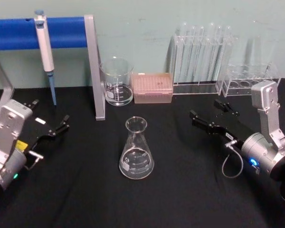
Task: Grasp the erlenmeyer flask with one hand, shake it three times, then place it back.
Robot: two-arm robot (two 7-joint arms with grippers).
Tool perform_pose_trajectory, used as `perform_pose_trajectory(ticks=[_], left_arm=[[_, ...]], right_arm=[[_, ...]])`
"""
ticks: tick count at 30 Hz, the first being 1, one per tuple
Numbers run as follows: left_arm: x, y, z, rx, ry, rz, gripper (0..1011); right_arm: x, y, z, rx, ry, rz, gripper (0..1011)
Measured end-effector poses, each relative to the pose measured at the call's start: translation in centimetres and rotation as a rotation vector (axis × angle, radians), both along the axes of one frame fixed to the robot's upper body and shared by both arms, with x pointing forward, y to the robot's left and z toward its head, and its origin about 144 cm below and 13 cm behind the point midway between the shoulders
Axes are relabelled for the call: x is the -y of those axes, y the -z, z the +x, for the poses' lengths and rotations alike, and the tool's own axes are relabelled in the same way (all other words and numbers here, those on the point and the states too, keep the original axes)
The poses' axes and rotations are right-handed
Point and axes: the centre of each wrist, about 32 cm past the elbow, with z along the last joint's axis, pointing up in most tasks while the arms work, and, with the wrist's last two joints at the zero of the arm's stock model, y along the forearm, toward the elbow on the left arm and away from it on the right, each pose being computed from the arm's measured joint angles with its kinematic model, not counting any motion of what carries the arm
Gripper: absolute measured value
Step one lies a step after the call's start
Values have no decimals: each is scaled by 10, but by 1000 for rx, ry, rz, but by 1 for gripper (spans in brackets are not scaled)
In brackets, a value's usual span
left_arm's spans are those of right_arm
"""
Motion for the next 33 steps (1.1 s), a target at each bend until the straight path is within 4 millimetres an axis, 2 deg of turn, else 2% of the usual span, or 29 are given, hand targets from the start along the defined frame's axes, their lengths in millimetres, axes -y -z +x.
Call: perform_pose_trajectory(ticks=[33], left_arm=[[0, 0, 0, 0, 0, 0, 1001]], right_arm=[[0, 0, 0, 0, 0, 1, 1000]])
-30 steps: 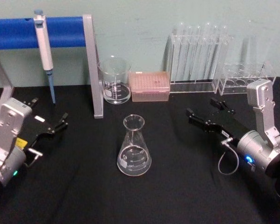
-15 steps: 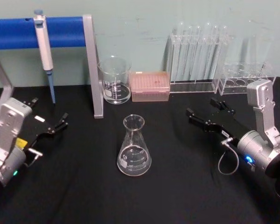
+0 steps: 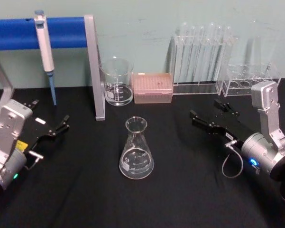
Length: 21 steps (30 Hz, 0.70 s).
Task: Grasp the erlenmeyer flask with one hand, shake it three times, then place it back.
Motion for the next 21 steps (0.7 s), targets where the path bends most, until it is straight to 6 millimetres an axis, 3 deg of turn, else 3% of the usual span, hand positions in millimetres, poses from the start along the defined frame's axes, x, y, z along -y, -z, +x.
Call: perform_pose_trajectory(ticks=[21], left_arm=[[0, 0, 0, 0, 0, 0, 1001]], right_arm=[[0, 0, 0, 0, 0, 0, 1000]])
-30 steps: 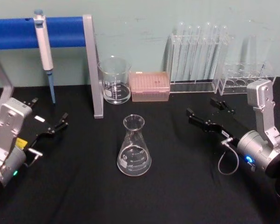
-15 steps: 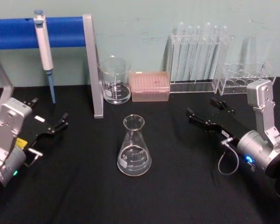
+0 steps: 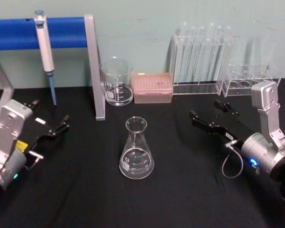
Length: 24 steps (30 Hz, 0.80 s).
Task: Grasp the erlenmeyer flask with one hand, shake it three times, then place it back.
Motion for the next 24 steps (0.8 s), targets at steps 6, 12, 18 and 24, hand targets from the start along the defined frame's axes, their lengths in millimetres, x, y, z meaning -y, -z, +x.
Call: perform_pose_trajectory(ticks=[6, 12, 18, 24], left_arm=[[0, 0, 0, 0, 0, 0, 1001], [0, 0, 0, 0, 0, 0, 1001], [0, 0, 0, 0, 0, 0, 1001], [0, 0, 0, 0, 0, 0, 1001]], right_arm=[[0, 0, 0, 0, 0, 0, 1000], [0, 0, 0, 0, 0, 0, 1000], [0, 0, 0, 0, 0, 0, 1000], [0, 0, 0, 0, 0, 0, 1000]])
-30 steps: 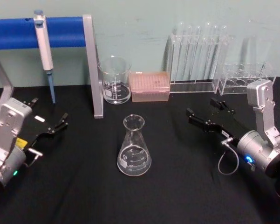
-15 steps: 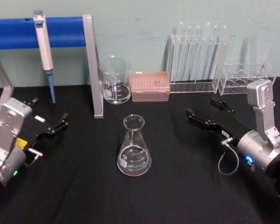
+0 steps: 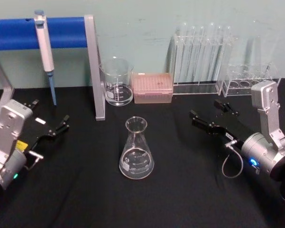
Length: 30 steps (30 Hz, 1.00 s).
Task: Grasp the erlenmeyer flask with one hand, shake it three times, then place it back.
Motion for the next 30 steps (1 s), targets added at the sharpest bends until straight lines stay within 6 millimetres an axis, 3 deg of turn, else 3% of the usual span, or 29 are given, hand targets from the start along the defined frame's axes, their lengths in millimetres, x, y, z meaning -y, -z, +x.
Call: perform_pose_trajectory(ticks=[30], left_arm=[[0, 0, 0, 0, 0, 0, 1001]], right_arm=[[0, 0, 0, 0, 0, 0, 1000]])
